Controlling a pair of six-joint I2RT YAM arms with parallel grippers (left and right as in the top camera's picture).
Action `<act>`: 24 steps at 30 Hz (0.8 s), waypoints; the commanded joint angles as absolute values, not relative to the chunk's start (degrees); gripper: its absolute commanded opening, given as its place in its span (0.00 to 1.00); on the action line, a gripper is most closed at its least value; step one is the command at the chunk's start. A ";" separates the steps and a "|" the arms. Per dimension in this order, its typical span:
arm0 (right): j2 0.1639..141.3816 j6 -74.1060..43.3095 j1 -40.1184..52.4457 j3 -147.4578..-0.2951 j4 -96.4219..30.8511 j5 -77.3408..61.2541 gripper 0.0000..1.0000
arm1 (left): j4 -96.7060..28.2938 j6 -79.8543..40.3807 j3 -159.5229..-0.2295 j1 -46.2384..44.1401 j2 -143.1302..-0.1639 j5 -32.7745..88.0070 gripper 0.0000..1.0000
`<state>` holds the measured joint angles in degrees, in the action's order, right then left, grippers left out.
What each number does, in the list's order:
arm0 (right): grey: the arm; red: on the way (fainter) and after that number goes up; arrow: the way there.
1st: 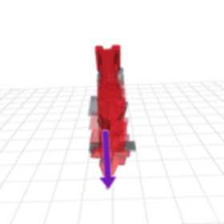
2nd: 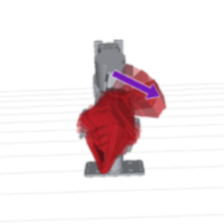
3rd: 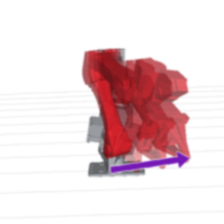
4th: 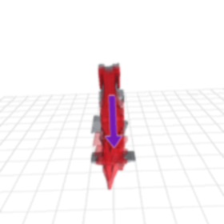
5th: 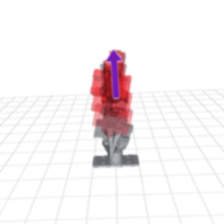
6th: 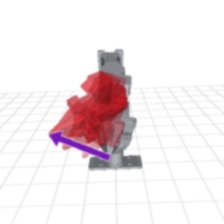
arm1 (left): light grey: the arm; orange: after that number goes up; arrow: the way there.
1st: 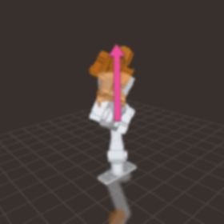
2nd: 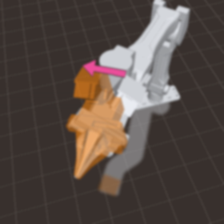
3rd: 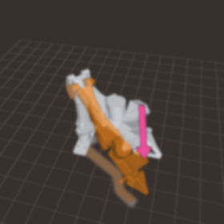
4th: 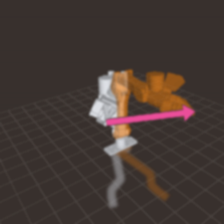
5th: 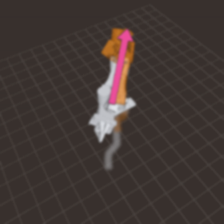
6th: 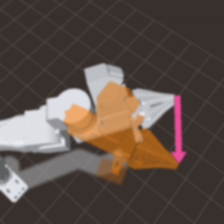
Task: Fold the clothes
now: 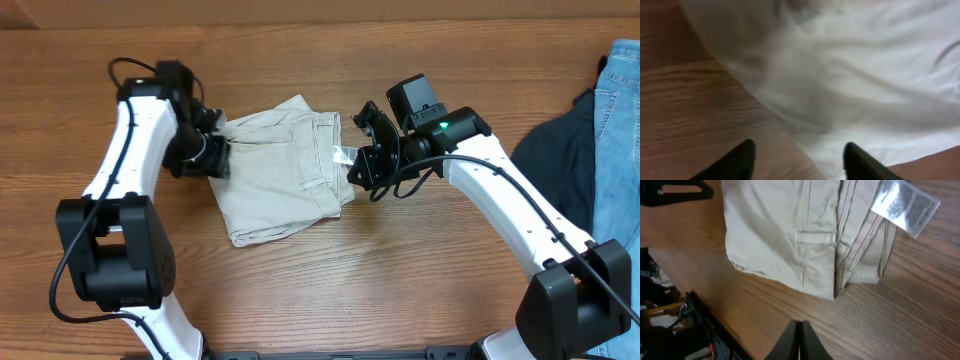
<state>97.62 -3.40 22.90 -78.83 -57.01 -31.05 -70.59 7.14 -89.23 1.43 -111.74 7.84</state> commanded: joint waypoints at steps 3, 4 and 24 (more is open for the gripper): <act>96.09 -2.94 23.07 -78.85 -58.33 -30.92 0.05 | -69.54 -9.93 -85.25 6.13 -110.34 13.67 0.79; 96.09 -2.94 23.07 -78.85 -58.39 -30.92 0.05 | -69.06 -10.35 -84.16 6.94 -110.34 15.00 0.80; 96.09 -2.94 23.07 -78.85 -59.00 -30.92 0.05 | -40.51 -39.57 -68.36 11.57 -110.34 27.81 0.04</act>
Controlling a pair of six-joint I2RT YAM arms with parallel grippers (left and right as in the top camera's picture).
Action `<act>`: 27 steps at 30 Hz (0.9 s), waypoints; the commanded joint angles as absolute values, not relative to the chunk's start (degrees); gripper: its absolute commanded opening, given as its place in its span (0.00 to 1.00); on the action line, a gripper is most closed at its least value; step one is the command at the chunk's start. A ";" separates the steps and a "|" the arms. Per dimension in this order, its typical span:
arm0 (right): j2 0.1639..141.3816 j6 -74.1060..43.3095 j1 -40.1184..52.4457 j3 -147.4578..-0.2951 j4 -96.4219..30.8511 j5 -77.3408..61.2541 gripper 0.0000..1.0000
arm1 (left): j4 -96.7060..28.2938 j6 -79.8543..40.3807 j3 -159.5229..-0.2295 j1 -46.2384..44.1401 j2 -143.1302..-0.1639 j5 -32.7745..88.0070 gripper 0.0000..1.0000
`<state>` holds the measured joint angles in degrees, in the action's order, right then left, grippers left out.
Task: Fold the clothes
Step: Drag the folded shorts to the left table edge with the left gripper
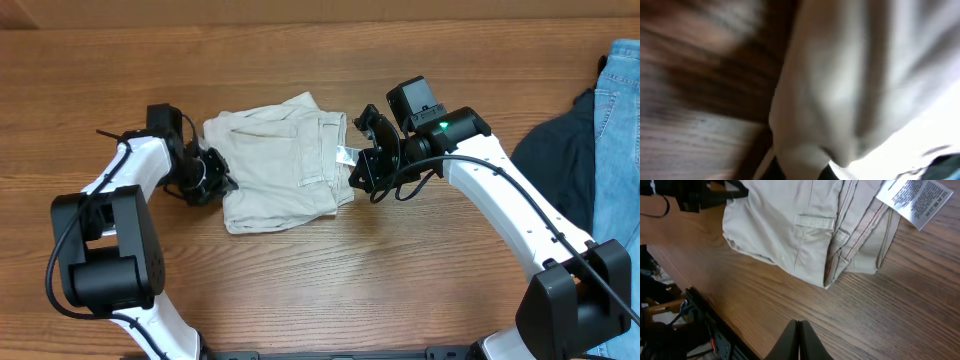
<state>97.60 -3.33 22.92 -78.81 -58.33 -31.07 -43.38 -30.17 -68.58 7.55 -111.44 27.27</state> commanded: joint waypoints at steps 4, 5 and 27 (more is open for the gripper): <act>96.09 -2.94 23.07 -78.85 -59.79 -30.89 0.05 | -40.07 -46.50 -68.29 18.24 -110.34 24.12 0.04; 96.09 -2.94 23.07 -78.85 -59.92 -30.89 0.05 | -40.07 -47.22 -68.29 20.14 -110.34 23.38 0.04; 96.09 -2.96 23.07 -78.85 -67.09 -30.89 0.05 | -26.30 -72.97 -52.10 52.25 -110.34 23.88 0.04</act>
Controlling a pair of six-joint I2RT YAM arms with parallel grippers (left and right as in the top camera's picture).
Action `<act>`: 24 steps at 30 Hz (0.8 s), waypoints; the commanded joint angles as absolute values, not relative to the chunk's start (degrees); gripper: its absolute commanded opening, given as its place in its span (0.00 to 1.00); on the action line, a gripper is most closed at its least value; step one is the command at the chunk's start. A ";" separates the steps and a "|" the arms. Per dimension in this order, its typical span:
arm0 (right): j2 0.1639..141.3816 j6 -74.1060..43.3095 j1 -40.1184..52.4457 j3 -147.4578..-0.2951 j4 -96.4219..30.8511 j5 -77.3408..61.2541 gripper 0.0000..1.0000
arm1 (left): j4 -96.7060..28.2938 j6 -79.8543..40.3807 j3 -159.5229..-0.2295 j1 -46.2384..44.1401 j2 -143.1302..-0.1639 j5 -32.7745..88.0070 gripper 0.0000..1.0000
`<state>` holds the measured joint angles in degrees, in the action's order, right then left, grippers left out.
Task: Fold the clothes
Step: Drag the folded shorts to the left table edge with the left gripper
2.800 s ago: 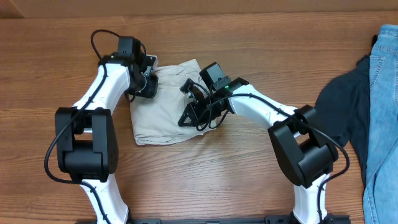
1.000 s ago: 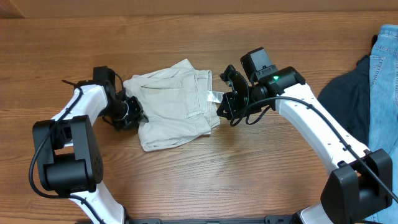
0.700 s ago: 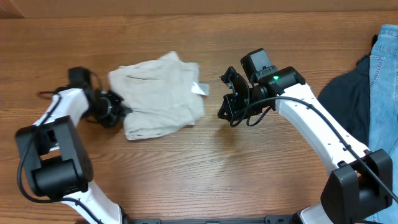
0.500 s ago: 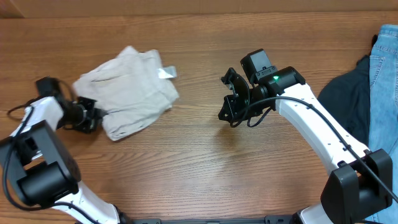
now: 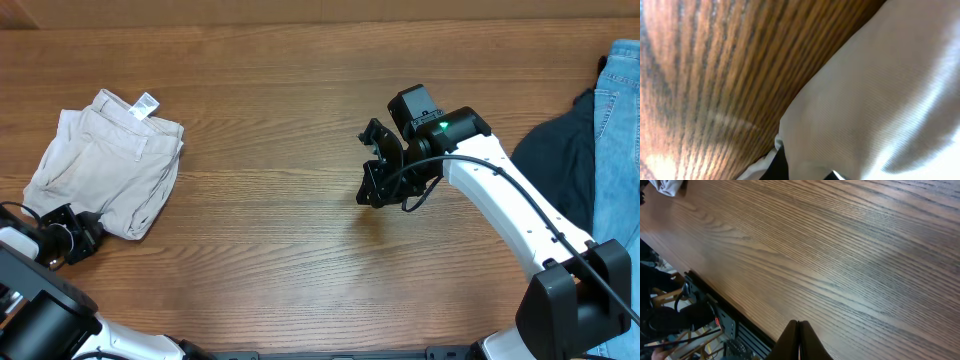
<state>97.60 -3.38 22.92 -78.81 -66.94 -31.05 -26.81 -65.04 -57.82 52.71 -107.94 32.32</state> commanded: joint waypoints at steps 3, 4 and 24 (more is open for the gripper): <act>96.09 -2.96 23.07 -78.85 -68.79 -30.89 0.05 | -20.08 -83.33 -48.58 49.65 -110.34 25.78 0.04; 96.09 -2.96 23.07 -78.85 -69.43 -30.89 0.05 | -15.97 -85.03 -47.33 48.29 -110.34 26.52 0.04; 96.09 -2.96 23.07 -78.85 -69.91 -30.89 0.05 | -1.28 -82.37 -46.02 45.54 -110.34 30.20 0.04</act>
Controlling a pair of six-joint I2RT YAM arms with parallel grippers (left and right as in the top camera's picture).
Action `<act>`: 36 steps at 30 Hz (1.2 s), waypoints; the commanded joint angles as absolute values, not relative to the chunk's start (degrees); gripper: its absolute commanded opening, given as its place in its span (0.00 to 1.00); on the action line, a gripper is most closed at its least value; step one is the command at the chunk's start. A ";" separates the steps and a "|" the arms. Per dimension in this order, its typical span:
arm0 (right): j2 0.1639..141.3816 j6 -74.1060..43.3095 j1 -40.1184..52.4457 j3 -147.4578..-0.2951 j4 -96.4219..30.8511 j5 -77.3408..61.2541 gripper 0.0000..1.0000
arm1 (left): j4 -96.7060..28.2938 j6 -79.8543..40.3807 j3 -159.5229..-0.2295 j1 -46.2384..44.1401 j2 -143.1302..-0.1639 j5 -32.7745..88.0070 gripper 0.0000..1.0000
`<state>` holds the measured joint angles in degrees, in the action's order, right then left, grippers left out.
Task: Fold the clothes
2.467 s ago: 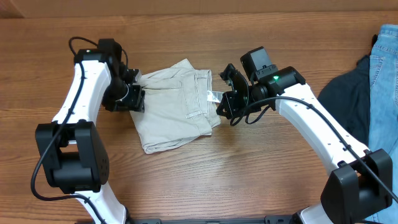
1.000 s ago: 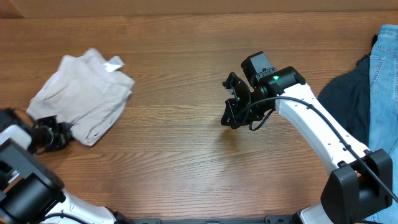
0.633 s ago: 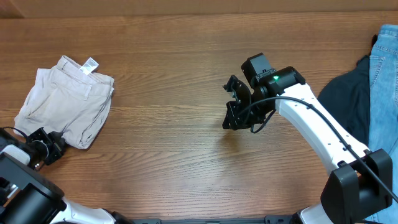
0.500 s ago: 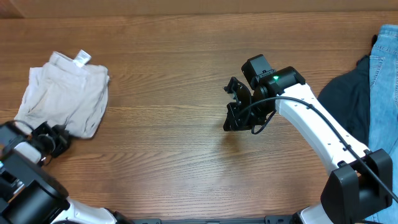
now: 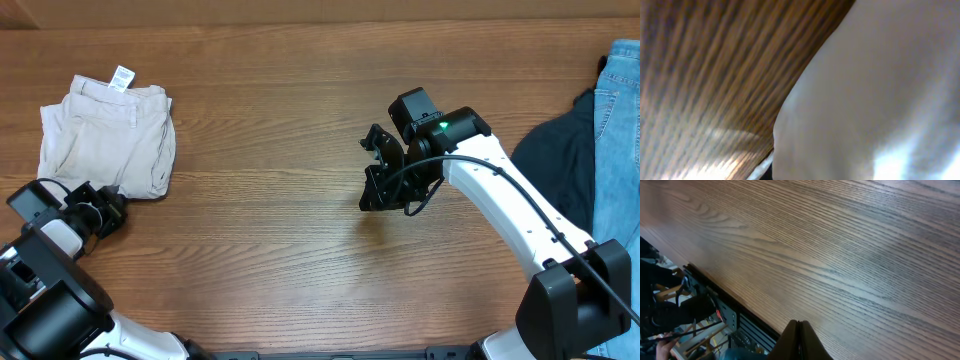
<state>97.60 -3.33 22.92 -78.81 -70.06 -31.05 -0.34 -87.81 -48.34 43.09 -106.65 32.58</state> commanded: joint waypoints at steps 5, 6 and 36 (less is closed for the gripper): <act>96.09 -2.96 23.07 -78.85 -70.17 -30.92 0.05 | -2.72 -76.62 -46.02 47.70 -110.34 30.09 0.04; 96.09 -2.96 23.07 -78.85 -70.28 -30.92 0.05 | -2.81 -75.68 -46.02 48.12 -110.34 30.04 0.04; 94.87 -7.27 22.44 -88.47 -67.44 -30.87 0.13 | -61.95 -21.30 -62.17 46.83 -59.27 29.87 1.00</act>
<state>97.56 -3.68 22.90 -81.21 -68.64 -30.98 -57.74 -34.20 -53.71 50.28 -65.71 39.62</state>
